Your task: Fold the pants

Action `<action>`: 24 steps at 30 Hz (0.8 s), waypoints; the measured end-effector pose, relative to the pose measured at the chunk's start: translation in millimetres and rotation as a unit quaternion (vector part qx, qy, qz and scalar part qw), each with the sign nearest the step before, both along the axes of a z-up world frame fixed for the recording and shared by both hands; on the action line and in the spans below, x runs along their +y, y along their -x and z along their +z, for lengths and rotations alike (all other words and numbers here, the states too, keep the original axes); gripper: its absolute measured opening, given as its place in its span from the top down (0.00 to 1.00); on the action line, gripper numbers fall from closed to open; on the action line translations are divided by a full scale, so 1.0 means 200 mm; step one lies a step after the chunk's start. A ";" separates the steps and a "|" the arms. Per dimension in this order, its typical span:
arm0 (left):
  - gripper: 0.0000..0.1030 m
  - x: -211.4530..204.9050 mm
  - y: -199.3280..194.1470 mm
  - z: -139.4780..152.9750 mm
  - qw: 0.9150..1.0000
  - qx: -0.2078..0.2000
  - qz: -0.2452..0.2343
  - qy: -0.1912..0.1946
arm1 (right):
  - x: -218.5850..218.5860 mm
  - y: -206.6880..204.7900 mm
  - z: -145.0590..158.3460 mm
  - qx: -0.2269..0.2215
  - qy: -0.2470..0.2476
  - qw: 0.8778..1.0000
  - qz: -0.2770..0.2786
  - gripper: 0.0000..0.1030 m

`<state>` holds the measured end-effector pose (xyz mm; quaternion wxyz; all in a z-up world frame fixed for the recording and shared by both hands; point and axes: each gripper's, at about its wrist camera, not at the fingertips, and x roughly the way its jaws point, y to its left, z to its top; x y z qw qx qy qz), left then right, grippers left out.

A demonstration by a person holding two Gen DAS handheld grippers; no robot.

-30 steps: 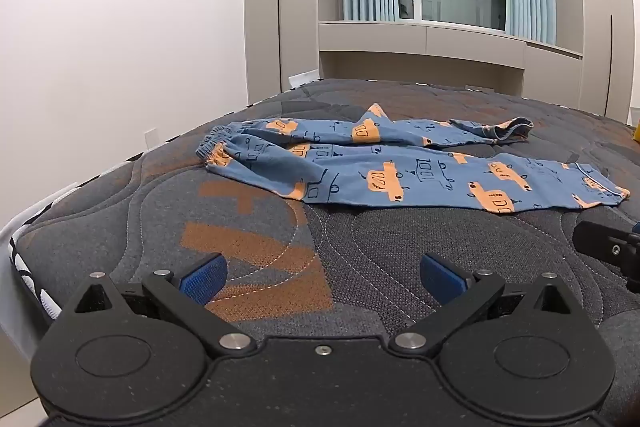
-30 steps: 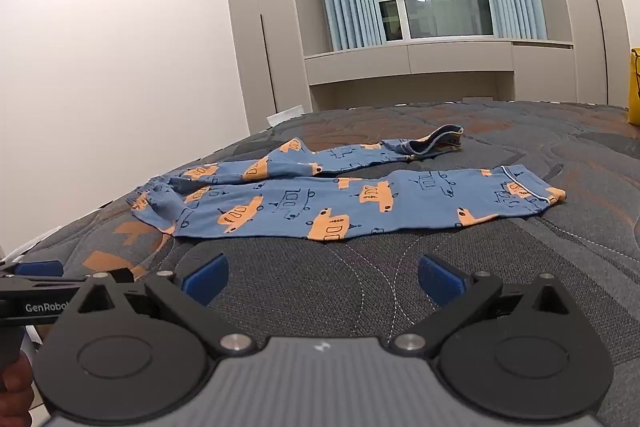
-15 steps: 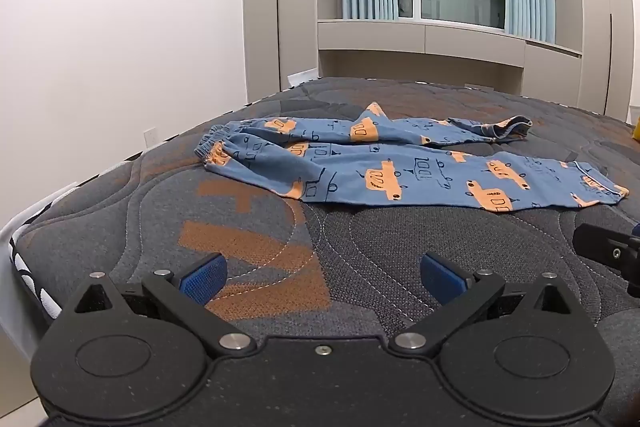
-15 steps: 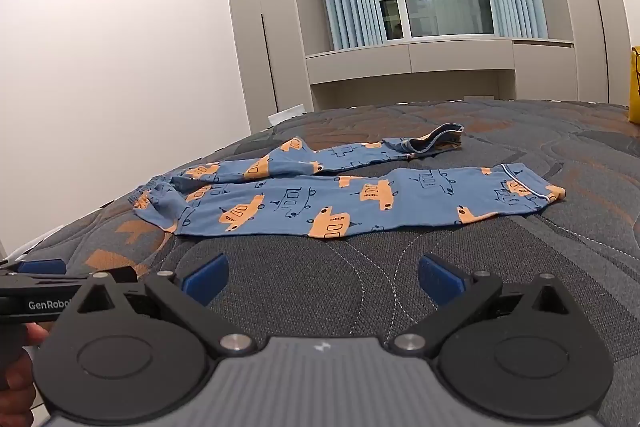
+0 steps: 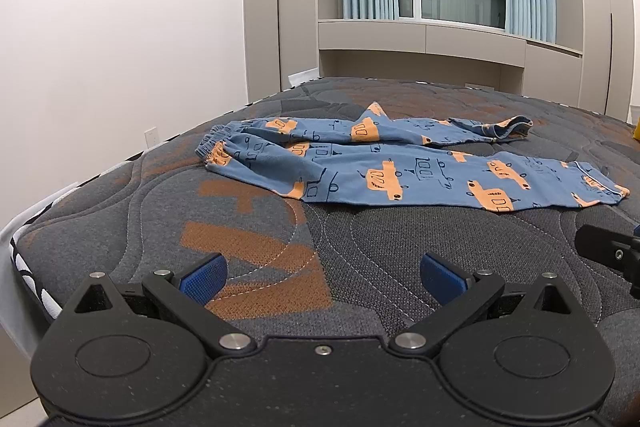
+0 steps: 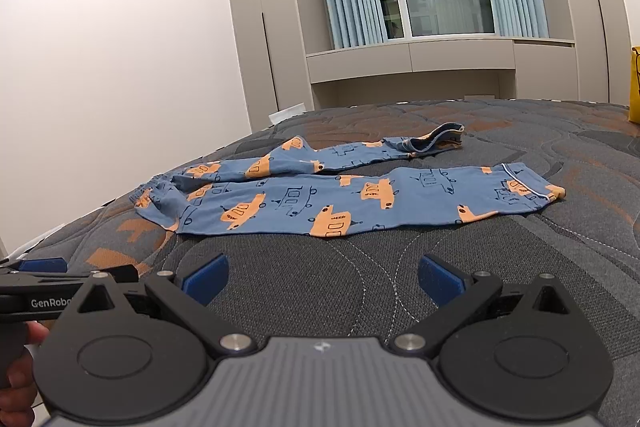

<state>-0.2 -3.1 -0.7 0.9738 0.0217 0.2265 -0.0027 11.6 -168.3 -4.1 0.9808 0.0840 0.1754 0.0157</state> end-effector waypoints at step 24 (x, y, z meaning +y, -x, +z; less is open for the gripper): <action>0.01 0.00 0.00 0.01 1.000 0.000 -0.001 0.000 | -0.01 0.01 0.01 -0.002 -0.001 1.000 0.001 0.00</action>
